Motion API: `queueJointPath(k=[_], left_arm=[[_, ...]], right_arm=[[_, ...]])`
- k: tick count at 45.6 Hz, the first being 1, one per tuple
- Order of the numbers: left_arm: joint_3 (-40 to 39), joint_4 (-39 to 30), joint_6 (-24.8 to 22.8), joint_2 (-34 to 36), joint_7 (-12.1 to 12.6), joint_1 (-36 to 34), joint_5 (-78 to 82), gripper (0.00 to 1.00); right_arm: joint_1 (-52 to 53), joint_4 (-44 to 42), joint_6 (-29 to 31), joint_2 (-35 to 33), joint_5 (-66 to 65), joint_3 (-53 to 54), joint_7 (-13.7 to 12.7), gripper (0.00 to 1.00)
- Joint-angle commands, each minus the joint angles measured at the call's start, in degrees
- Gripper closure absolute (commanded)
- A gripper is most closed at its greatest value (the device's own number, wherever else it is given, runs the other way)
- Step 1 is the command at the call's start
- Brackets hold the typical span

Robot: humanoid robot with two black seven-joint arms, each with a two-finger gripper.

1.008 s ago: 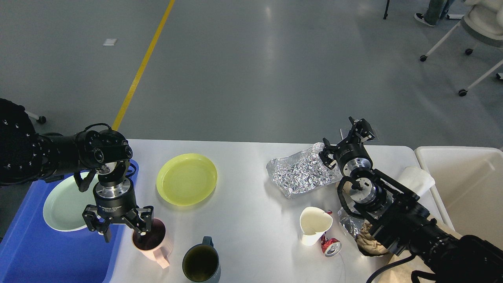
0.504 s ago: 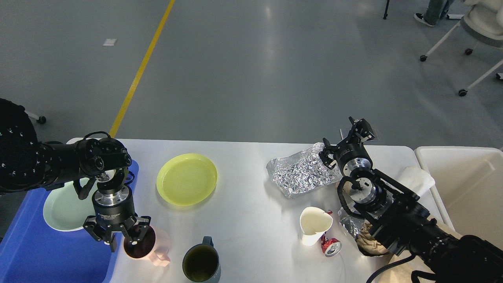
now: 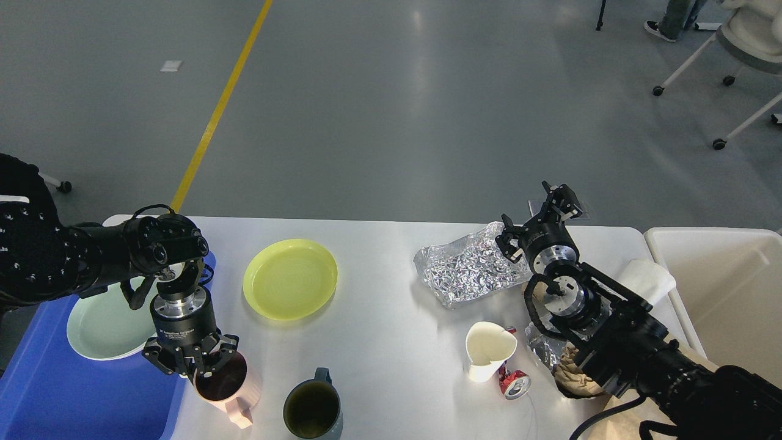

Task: Tidy desktop
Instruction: 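Carry the dark red mug into the blue tray corner and release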

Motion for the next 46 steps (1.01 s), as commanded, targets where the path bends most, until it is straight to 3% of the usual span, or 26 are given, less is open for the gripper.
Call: queueJointPath(k=[1, 16, 31, 38, 46], left_arm=[[-1.2, 0.0, 0.0, 0.1, 0.0, 0.0, -0.1, 1.0], [-3.4, -3.2, 0.0, 6.5, -0.1, -6.5, -0.1, 1.0], [0.0, -9.7, 0.0, 21.9, -0.5, -20.3, -0.1, 1.0], [0.3, -9.6, 0.0, 26.1, -0.5, -19.0, 0.0, 1.0], [0.3, -7.6, 0.0, 31.2, -0.3, -11.6, 0.3, 1.0]], right_arm=[[0.0, 0.0, 0.0, 0.0, 0.0, 0.0, 0.0, 0.0], [0.0, 0.0, 0.0, 0.0, 0.0, 0.0, 0.0, 0.0], [0.0, 0.0, 0.0, 0.0, 0.0, 0.0, 0.0, 0.0], [0.0, 0.0, 0.0, 0.0, 0.0, 0.0, 0.0, 0.0], [0.0, 0.0, 0.0, 0.0, 0.0, 0.0, 0.0, 0.0]])
